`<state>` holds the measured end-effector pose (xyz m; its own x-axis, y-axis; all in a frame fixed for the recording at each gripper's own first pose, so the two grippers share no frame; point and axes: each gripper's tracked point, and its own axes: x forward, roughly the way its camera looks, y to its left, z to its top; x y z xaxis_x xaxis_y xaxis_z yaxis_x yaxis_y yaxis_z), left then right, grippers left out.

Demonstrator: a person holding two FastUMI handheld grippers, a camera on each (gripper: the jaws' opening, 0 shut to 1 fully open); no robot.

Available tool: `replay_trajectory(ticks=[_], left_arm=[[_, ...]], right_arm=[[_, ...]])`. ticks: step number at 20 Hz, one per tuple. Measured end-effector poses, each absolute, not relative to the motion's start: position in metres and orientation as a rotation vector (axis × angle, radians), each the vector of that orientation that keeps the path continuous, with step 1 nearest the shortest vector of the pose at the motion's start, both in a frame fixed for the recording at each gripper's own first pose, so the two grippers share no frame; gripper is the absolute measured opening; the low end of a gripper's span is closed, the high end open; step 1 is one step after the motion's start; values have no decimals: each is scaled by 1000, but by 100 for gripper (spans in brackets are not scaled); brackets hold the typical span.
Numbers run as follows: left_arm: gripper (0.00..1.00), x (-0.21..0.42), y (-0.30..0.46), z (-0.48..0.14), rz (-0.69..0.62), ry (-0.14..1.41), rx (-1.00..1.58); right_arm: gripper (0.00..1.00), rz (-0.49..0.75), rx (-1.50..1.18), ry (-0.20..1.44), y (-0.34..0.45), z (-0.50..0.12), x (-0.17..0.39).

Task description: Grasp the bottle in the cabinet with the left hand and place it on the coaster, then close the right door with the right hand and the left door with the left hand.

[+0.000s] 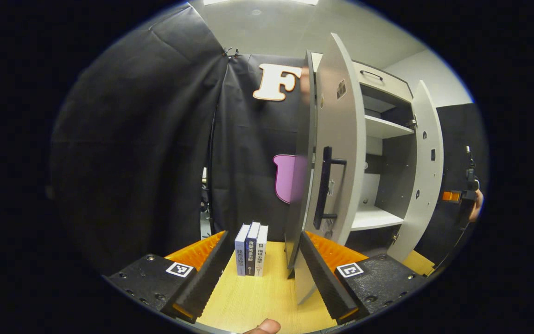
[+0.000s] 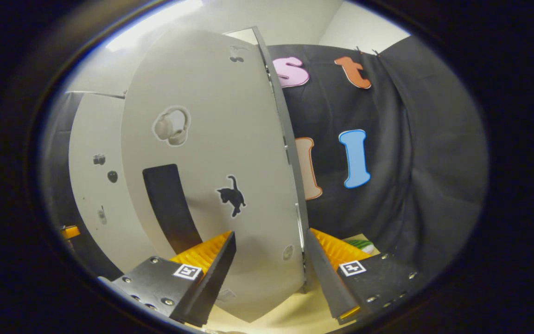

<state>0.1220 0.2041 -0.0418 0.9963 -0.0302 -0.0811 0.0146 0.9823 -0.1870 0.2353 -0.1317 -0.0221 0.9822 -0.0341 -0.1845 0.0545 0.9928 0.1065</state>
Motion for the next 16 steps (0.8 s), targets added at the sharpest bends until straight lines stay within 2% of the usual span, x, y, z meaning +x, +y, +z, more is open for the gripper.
replay_trajectory(ticks=[2,3,4,5,7,8,10,13,14,15,16], left_arm=[[96,139,203,-36,-28,68,-182],[96,147,203,-35,-27,62,-177],[96,151,205,-33,-24,59,-173],[93,157,206,-33,-22,56,-171],[93,171,206,-32,-21,54,-171],[96,177,206,-32,-21,53,-175],[93,187,204,-35,-20,64,-182],[93,200,199,-35,-18,67,-183],[96,204,198,-34,-16,76,-169],[93,205,199,-33,-1,82,-141],[100,208,198,-27,5,64,-121]], right_arm=[[93,-9,153,155,-115,-18,234],[89,51,180,155,-99,-20,229],[95,112,212,159,-82,-20,224],[97,144,238,156,-73,-17,221],[97,130,248,135,-81,-8,214],[97,116,244,127,-89,-4,209],[97,109,234,106,-97,2,201],[97,65,190,77,-120,8,187],[97,51,166,76,-127,7,180],[97,36,140,77,-133,7,173],[97,26,115,77,-137,6,164]])
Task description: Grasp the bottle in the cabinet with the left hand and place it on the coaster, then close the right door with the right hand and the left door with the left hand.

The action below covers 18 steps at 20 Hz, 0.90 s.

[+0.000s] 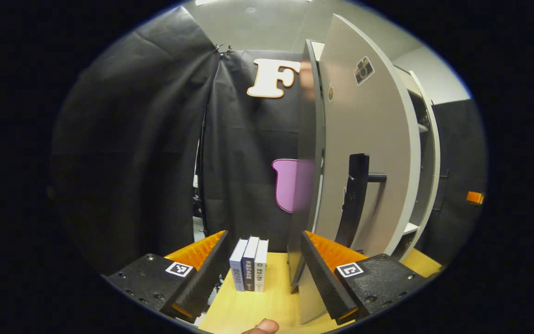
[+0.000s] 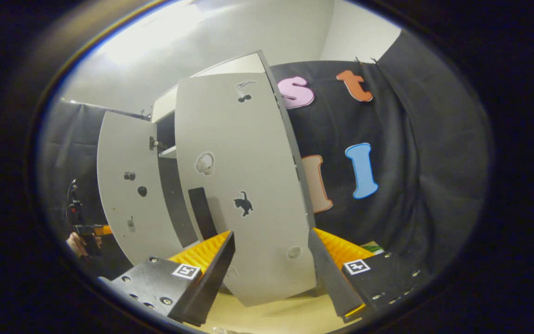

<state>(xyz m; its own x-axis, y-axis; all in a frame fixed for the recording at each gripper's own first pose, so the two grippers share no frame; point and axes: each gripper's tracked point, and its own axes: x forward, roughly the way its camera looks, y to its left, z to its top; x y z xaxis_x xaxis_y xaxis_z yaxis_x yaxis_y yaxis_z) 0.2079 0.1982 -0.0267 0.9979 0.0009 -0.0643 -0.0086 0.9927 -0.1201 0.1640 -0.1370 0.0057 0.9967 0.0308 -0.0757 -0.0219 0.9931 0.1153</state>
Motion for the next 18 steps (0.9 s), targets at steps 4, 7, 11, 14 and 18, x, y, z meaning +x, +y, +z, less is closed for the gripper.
replay_trajectory(ticks=[4,7,11,14,18], left_arm=[[87,212,183,-15,3,55,-79],[89,208,182,-18,53,75,-123],[90,200,170,-18,81,89,-131],[87,195,155,-18,128,117,-118],[93,194,118,-17,98,133,-128]], right_arm=[[97,25,32,120,-141,-8,120],[97,30,3,148,-139,-16,84],[97,51,55,152,-130,-26,45],[97,42,74,154,-132,-36,22],[97,18,92,174,-144,-46,-5]])
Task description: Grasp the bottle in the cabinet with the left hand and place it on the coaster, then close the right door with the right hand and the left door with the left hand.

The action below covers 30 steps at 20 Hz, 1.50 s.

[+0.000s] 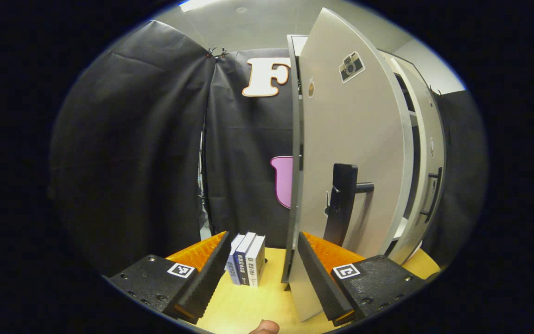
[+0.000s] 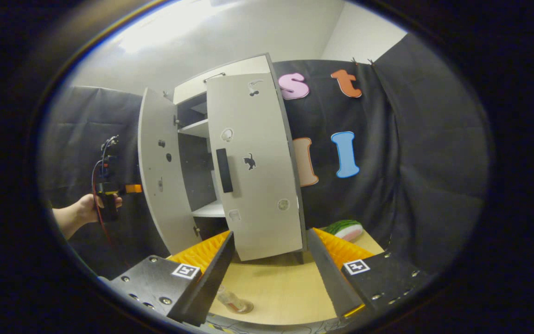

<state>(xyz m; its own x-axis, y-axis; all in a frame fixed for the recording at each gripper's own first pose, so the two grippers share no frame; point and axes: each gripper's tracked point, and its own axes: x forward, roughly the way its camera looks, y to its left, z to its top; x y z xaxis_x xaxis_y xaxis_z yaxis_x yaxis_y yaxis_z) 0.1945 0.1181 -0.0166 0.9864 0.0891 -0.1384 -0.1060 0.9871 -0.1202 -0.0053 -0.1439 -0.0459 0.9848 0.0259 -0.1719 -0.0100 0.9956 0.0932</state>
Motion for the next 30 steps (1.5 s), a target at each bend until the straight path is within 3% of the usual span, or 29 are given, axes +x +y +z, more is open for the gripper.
replay_trajectory(ticks=[9,13,16,17,25,30], left_arm=[[93,190,79,-12,130,85,-55],[93,191,68,-13,81,86,-23],[88,194,62,-21,63,98,-32],[93,196,59,-24,55,96,-40],[92,196,5,-42,-57,116,-65],[95,156,-10,-49,-50,114,-91]], right_arm=[[97,26,100,153,-143,-32,-55],[97,23,93,92,-119,-5,-58],[97,-6,77,99,-108,-4,-60],[97,-22,70,98,-106,-1,-60],[97,-67,-19,121,-86,7,-66],[97,-38,-66,78,-66,22,-62]])
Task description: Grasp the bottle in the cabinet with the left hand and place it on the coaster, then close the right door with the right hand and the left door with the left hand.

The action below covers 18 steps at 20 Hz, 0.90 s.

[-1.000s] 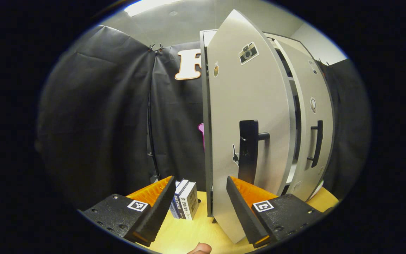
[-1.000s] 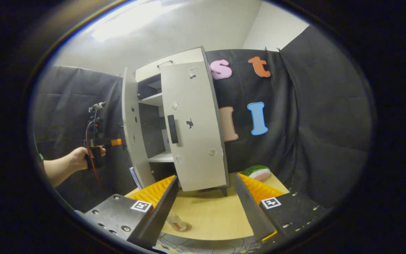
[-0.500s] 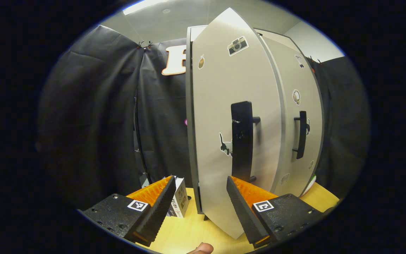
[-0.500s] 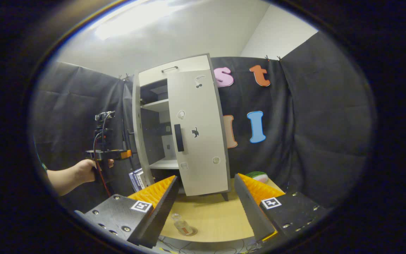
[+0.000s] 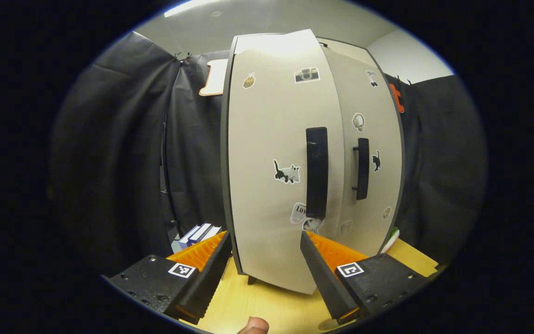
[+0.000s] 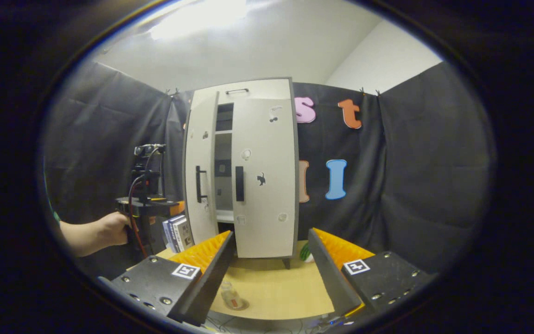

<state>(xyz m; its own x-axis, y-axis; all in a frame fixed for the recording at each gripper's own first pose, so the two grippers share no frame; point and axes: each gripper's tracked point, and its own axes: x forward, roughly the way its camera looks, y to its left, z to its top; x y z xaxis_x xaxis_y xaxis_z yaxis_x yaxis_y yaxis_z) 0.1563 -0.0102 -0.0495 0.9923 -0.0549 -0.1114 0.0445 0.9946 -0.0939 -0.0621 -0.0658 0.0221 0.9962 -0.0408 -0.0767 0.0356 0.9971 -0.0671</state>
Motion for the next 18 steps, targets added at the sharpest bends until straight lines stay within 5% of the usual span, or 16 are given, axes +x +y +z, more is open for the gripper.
replay_trajectory(ticks=[9,18], left_arm=[[96,36,-50,-78,-150,203,-129],[97,16,-25,-52,-119,157,-127]], right_arm=[[98,2,-92,71,-35,32,-38],[99,33,-50,43,-22,42,-9]])
